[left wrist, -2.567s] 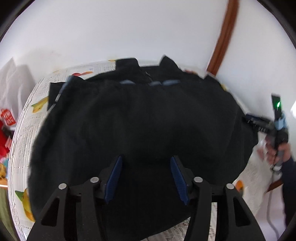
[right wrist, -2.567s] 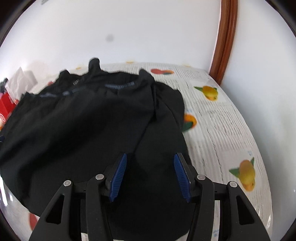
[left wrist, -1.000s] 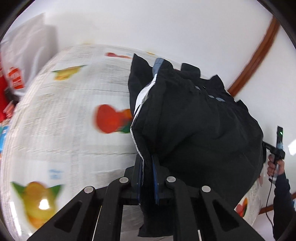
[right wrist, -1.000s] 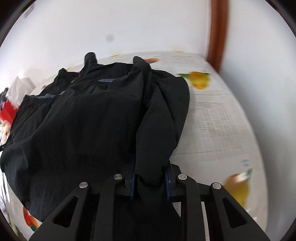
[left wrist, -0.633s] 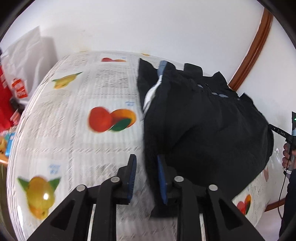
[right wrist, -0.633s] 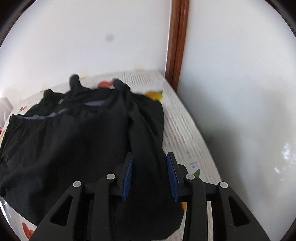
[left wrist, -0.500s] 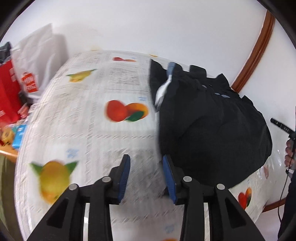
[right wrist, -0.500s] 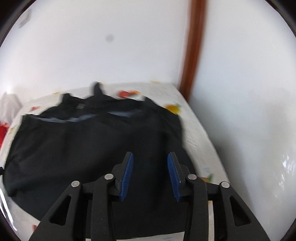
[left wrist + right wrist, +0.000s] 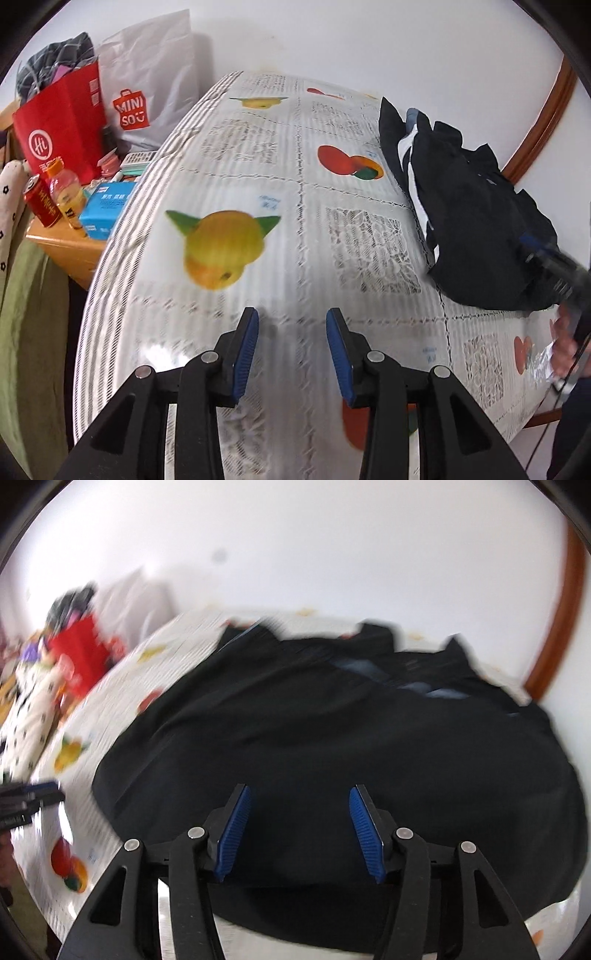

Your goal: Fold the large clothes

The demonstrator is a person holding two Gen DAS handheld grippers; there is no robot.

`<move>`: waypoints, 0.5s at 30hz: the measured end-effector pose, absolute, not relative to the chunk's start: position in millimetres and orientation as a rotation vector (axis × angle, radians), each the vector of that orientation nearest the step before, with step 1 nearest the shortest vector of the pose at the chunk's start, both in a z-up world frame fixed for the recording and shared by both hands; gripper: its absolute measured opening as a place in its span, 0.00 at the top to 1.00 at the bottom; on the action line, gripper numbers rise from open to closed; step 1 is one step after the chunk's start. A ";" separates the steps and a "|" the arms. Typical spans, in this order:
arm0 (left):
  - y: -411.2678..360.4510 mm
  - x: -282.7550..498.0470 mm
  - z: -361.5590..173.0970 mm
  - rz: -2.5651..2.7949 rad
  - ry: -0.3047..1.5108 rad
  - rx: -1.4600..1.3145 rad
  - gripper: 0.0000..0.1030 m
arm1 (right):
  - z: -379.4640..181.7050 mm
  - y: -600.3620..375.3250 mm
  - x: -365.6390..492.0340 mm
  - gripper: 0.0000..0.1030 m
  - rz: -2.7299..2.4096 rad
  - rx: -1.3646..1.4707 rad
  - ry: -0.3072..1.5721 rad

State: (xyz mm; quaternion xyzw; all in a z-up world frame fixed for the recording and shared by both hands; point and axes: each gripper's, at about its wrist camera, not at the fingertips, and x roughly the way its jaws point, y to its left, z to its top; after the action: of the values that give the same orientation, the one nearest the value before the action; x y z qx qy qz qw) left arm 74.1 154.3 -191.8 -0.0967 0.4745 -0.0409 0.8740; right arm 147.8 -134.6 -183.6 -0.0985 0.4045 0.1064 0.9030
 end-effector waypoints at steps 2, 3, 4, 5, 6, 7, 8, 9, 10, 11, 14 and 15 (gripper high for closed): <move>159.3 68.8 -191.0 -0.088 0.986 -0.215 0.63 | -189.2 -117.8 128.4 0.47 0.228 -0.238 0.838; 161.4 66.6 -190.3 -0.091 0.984 -0.218 0.62 | -191.0 -111.2 120.2 0.47 0.235 -0.258 0.831; 162.4 65.3 -189.5 -0.087 0.982 -0.216 0.60 | -191.8 -104.6 111.1 0.47 0.243 -0.284 0.820; 163.1 65.0 -189.2 -0.085 0.981 -0.214 0.60 | -191.9 -99.2 103.8 0.47 0.248 -0.311 0.807; 164.0 64.0 -189.0 -0.086 0.979 -0.215 0.60 | -192.3 -94.3 100.1 0.47 0.252 -0.330 0.798; 164.8 64.2 -189.1 -0.087 0.980 -0.218 0.60 | -192.3 -88.9 95.1 0.47 0.259 -0.355 0.787; 165.1 63.9 -189.0 -0.088 0.980 -0.221 0.60 | -193.4 -84.5 92.5 0.46 0.267 -0.376 0.781; 165.9 63.5 -188.9 -0.088 0.979 -0.225 0.59 | -194.6 -74.6 94.2 0.43 0.281 -0.391 0.780; 167.5 62.6 -188.6 -0.088 0.978 -0.230 0.59 | -195.1 -69.2 94.4 0.39 0.298 -0.403 0.779; 168.2 62.0 -188.3 -0.088 0.977 -0.234 0.59 | -194.6 -66.4 93.9 0.38 0.310 -0.417 0.775; 170.2 60.6 -188.0 -0.093 0.970 -0.240 0.57 | -194.0 -48.8 83.8 0.34 0.332 -0.501 0.744; 170.2 60.8 -188.4 -0.094 0.971 -0.241 0.56 | -195.5 -44.3 82.4 0.33 0.333 -0.526 0.734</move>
State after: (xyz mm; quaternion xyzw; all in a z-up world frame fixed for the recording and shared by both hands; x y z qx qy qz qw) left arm 60.8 170.2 -188.4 -0.1157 0.4655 -0.0451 0.8763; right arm 82.4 -44.3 -195.5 -0.2531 0.3530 0.1601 0.8864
